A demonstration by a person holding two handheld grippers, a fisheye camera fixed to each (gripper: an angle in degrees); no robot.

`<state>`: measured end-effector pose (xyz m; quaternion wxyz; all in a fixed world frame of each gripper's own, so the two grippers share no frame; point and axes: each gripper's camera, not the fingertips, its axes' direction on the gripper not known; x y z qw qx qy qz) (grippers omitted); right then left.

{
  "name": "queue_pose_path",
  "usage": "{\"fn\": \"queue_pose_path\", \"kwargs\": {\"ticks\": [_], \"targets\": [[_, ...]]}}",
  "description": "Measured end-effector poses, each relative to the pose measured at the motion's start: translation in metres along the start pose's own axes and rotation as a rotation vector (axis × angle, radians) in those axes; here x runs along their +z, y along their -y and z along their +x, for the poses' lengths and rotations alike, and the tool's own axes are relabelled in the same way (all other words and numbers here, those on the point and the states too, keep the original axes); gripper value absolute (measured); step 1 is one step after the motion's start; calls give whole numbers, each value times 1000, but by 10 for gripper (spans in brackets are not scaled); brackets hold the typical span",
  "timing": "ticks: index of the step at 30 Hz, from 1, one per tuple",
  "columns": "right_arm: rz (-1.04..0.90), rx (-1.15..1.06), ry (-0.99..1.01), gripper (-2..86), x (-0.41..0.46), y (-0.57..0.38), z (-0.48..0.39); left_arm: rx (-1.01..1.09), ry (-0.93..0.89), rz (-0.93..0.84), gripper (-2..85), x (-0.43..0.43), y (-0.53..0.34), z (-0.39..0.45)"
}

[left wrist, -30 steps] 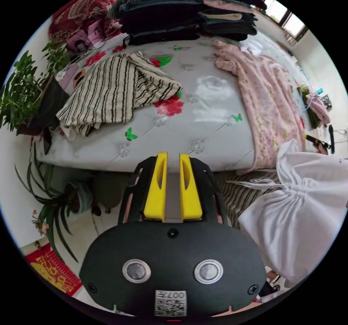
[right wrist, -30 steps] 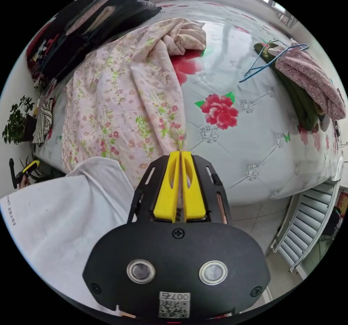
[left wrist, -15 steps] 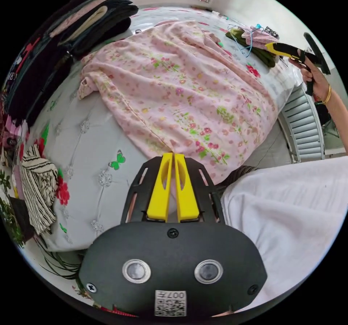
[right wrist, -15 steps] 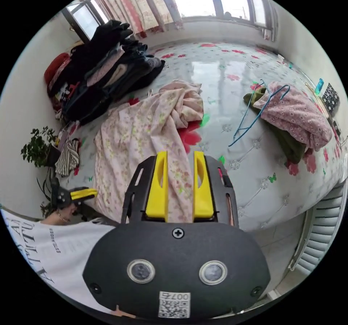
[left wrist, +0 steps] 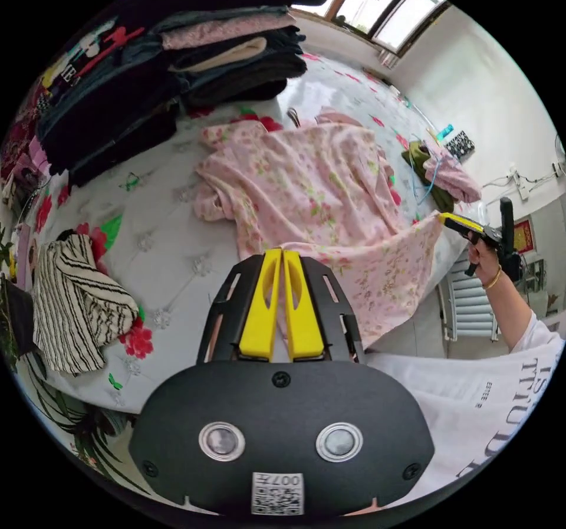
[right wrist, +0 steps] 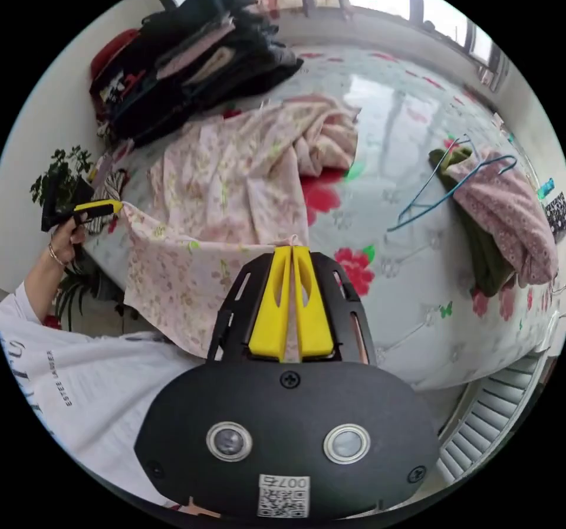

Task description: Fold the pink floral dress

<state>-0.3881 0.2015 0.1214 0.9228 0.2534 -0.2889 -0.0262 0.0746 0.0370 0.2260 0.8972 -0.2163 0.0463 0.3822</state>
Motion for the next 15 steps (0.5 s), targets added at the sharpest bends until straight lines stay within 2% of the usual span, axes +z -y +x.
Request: {"fn": "queue_pose_path", "kwargs": {"ticks": [2,5,12,15], "targets": [[107,62,48,4,-23,23,11,-80,55,117,14,-21,25,-7],[118,104,83,13,-29,36,24,-150,124,131,64,-23,33,-11],[-116,118,55,41,37,-20,50,-169,105,37,79,19,-30,1],[-136,114,57,57,50,-12,59,-136,52,-25,93,44,-38,14]]}}
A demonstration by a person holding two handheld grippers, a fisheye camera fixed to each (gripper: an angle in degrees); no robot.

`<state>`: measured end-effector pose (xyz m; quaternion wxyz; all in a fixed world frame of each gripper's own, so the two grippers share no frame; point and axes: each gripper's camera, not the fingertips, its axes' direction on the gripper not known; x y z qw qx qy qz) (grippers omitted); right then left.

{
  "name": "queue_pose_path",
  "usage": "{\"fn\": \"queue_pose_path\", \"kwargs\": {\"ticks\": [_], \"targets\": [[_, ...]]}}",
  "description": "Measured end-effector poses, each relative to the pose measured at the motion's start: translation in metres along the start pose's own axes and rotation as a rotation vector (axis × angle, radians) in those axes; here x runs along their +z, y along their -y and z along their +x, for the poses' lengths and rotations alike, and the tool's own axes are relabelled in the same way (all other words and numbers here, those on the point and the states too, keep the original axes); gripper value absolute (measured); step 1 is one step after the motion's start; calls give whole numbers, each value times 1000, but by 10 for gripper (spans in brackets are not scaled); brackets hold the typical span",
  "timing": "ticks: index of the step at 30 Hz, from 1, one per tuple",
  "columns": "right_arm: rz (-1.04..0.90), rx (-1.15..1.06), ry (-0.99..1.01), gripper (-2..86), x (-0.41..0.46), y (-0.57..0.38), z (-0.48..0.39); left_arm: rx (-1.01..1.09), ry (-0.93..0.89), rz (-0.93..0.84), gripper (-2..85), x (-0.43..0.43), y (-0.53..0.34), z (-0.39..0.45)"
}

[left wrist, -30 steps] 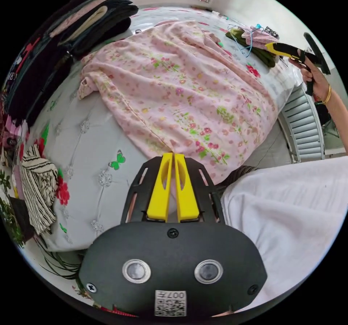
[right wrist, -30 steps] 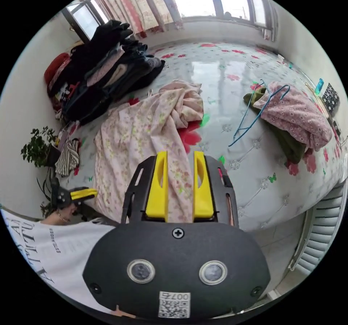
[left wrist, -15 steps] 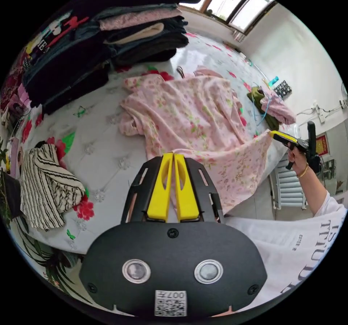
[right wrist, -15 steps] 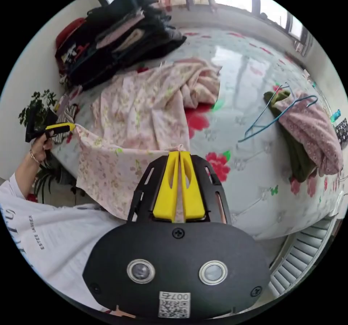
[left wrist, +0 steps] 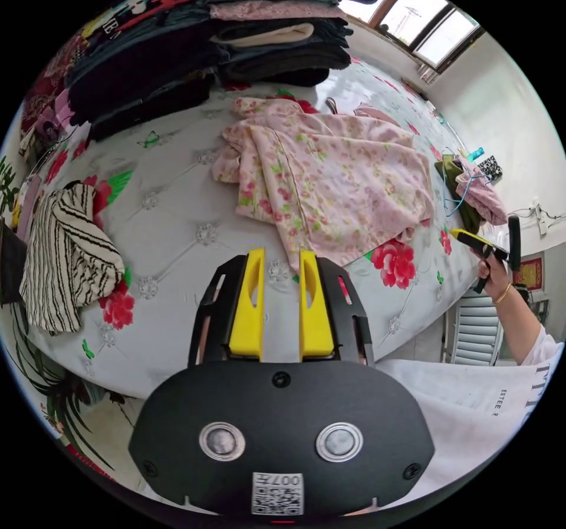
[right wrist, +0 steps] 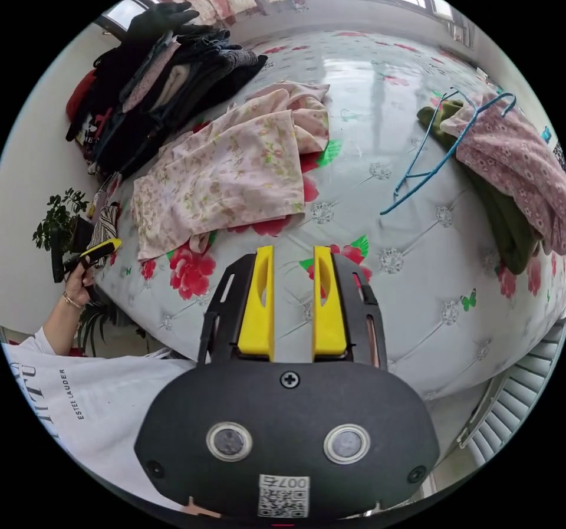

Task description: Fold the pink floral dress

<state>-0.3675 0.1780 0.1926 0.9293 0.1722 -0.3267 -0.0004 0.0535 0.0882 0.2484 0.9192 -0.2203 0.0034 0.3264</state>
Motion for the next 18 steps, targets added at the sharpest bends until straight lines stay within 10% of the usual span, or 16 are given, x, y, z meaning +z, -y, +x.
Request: {"fn": "queue_pose_path", "kwargs": {"ticks": [9,18], "targets": [[-114,-13,15,38,35,56,-3,177,220,-115,36,52,22,53],[190,-182,176,0,-87,-33,-20,68,-107,66,-9,-56,-49,13]]}}
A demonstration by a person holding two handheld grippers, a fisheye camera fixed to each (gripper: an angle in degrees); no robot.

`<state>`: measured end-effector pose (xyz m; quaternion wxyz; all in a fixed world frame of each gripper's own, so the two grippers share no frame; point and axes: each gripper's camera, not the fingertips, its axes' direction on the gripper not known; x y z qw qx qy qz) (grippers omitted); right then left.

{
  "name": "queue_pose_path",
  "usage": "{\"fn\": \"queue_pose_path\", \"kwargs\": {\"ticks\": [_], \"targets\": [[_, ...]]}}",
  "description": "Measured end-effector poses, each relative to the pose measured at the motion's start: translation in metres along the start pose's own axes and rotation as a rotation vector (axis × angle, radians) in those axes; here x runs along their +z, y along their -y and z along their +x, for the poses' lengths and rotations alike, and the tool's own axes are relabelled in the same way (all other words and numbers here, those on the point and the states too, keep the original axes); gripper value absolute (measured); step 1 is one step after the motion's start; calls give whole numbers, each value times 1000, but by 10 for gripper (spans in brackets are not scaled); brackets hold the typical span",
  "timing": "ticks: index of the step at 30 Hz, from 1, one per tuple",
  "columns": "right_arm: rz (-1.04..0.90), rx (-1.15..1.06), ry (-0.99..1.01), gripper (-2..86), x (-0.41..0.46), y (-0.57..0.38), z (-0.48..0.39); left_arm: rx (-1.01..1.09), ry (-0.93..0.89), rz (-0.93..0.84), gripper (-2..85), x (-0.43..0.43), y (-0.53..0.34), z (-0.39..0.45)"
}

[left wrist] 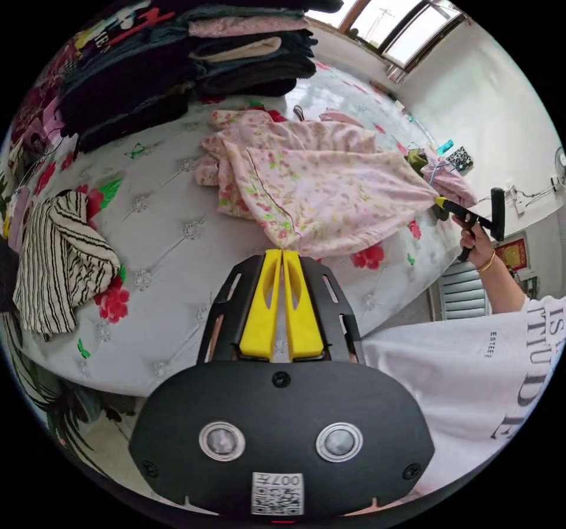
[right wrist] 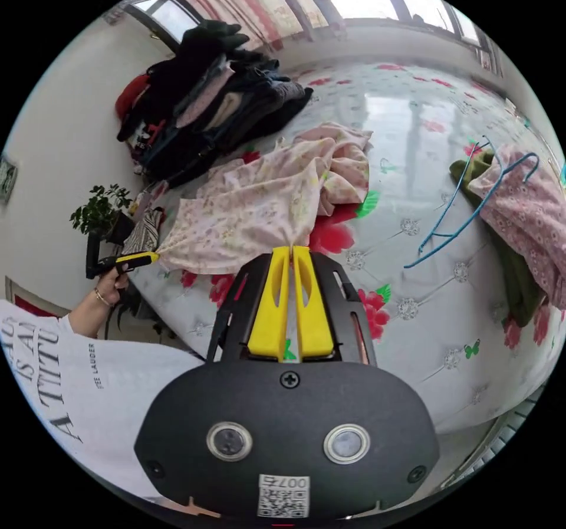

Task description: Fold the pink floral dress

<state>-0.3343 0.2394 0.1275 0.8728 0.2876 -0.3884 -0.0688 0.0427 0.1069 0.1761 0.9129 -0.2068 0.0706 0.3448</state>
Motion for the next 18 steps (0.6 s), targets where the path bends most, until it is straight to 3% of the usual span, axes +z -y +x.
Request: {"fn": "queue_pose_path", "kwargs": {"ticks": [5,8,13,18], "targets": [[76,-6,116,3,-70,-62,-21,-64,-142,122,-10,-76,-68,-3],[138,-18,80,15,-88,-93,-29,-64,-104,117,-10,-91,-89,4],[-86,-11,34,71,-27,-119,-29,-139,-53,-2,-10,-59,-105,6],[-205,-110,-49,93,26,-142,-55,-236,-131,33,-10,-62,-119,3]]}}
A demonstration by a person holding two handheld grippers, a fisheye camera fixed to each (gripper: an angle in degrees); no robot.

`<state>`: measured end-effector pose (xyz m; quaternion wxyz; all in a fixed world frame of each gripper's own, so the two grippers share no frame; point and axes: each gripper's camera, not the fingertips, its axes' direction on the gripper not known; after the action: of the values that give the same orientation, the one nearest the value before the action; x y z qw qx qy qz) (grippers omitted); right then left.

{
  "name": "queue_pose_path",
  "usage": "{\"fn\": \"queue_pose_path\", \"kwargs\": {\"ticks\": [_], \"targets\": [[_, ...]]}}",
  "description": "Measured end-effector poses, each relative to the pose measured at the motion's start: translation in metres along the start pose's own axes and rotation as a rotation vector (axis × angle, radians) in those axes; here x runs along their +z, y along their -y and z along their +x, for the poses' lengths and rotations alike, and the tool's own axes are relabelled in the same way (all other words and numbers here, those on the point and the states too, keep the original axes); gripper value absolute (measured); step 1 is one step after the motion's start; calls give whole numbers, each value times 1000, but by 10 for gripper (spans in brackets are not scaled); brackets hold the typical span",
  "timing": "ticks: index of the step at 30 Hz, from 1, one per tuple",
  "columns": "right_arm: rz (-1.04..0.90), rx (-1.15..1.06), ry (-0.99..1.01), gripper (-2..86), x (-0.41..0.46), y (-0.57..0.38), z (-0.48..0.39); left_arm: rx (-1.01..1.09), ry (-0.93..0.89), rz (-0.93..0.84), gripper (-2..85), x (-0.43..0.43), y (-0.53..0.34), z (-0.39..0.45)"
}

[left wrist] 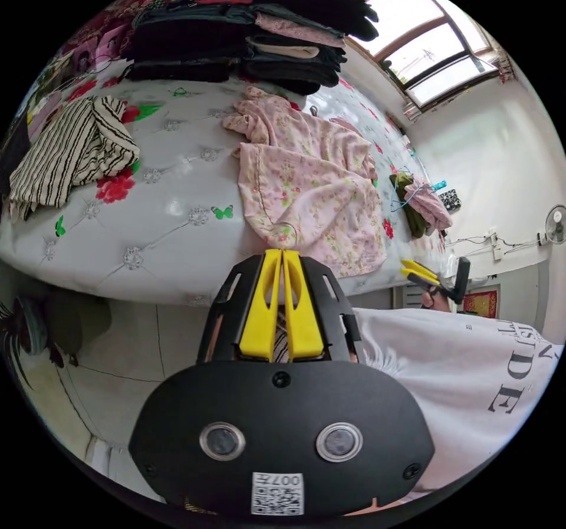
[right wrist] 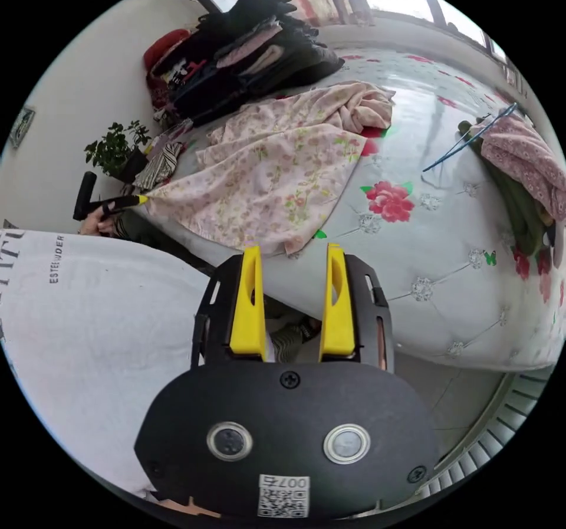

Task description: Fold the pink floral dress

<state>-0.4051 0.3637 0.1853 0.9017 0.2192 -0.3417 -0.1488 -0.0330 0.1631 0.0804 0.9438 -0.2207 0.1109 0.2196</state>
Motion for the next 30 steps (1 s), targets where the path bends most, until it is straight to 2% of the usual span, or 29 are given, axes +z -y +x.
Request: {"fn": "queue_pose_path", "kwargs": {"ticks": [5,8,12,16,19,21,24,30], "targets": [[-94,-56,-125,75,49,16,-16,-4,-132,109,-9,-39,10,5],[-28,-23,-233,26,44,29,-18,16,-186,162,-9,-59,20,12],[200,12,-185,4,-28,30,-15,22,-179,216,-10,-84,22,14],[444,-52,-99,1,-135,22,-28,22,-60,182,-10,-91,23,9],[495,-144,-119,5,-162,40,-45,-14,-73,143,-10,-74,30,2],[466,-139,-139,12,-146,56,-44,-59,-59,107,-10,-57,38,-3],[265,-53,-66,31,-93,82,-28,-98,-74,39,-10,-33,53,-11],[126,109,-50,69,-27,44,4,-133,-55,4,-10,-28,71,-27]]}}
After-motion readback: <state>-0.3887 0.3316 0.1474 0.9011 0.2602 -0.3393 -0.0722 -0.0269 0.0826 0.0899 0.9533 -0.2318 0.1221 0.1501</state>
